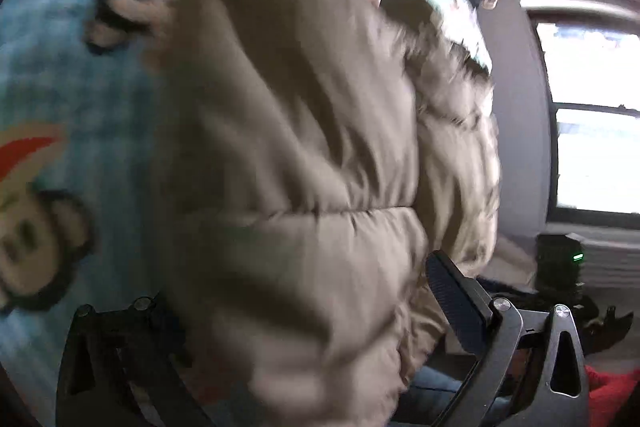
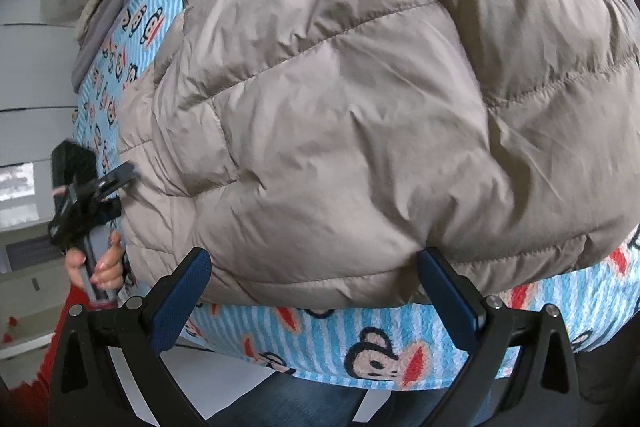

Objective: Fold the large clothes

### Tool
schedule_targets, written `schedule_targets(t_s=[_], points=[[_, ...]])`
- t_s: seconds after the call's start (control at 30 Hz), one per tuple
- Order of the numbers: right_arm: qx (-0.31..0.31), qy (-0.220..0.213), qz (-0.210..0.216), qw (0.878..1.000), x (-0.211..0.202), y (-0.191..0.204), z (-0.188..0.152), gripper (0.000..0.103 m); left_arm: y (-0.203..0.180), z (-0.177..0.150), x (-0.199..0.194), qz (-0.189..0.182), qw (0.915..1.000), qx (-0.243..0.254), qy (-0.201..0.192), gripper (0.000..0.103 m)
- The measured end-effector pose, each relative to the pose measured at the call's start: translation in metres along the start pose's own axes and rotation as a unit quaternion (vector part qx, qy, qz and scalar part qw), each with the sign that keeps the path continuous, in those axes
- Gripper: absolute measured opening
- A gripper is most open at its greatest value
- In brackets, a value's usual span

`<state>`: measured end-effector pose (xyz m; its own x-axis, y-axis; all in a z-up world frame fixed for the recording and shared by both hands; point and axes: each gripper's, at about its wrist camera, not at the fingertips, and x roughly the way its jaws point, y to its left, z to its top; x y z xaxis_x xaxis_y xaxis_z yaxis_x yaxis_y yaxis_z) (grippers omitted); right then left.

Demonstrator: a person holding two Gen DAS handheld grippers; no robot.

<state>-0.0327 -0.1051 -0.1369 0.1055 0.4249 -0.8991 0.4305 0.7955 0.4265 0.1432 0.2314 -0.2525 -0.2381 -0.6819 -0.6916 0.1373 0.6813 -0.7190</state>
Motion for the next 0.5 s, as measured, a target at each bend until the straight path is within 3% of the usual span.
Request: schedule_targets(t_s=[0.2,0.23,0.27,0.3,0.33,0.37,0.43,0.5], points=[[-0.016,-0.045,-0.005,0.999,-0.021,0.002,0.014,0.103,-0.023,0.004,0.036,0.046,0.9955,0.069,0.045,0.099],[-0.018,-0.058,-0.009,0.998,-0.024,0.001,0.019,0.103,-0.026,0.004,0.035,0.042,0.9952,0.078,0.042,0.091],[-0.020,-0.069,-0.014,0.997,-0.027,0.001,0.023,0.103,-0.027,0.004,0.033,0.028,0.9954,0.082,0.041,0.065],[-0.022,-0.086,-0.021,0.996,-0.030,0.000,0.030,0.101,-0.025,0.004,0.032,0.000,0.9966,0.072,0.042,0.047],[-0.024,-0.101,-0.022,0.994,-0.033,0.000,0.037,0.090,-0.024,0.004,0.030,-0.016,0.9973,0.060,0.038,0.043],[-0.026,-0.110,-0.023,0.993,-0.034,0.000,0.043,0.060,-0.025,0.003,0.028,-0.023,0.9977,0.055,0.031,0.038],[-0.032,-0.124,-0.038,0.991,-0.029,0.001,0.059,0.017,-0.031,0.001,0.026,-0.019,0.9980,0.055,0.024,0.034],[-0.042,-0.151,-0.041,0.987,-0.023,0.004,0.080,0.016,-0.042,-0.003,0.021,-0.017,0.9980,0.058,0.016,0.032]])
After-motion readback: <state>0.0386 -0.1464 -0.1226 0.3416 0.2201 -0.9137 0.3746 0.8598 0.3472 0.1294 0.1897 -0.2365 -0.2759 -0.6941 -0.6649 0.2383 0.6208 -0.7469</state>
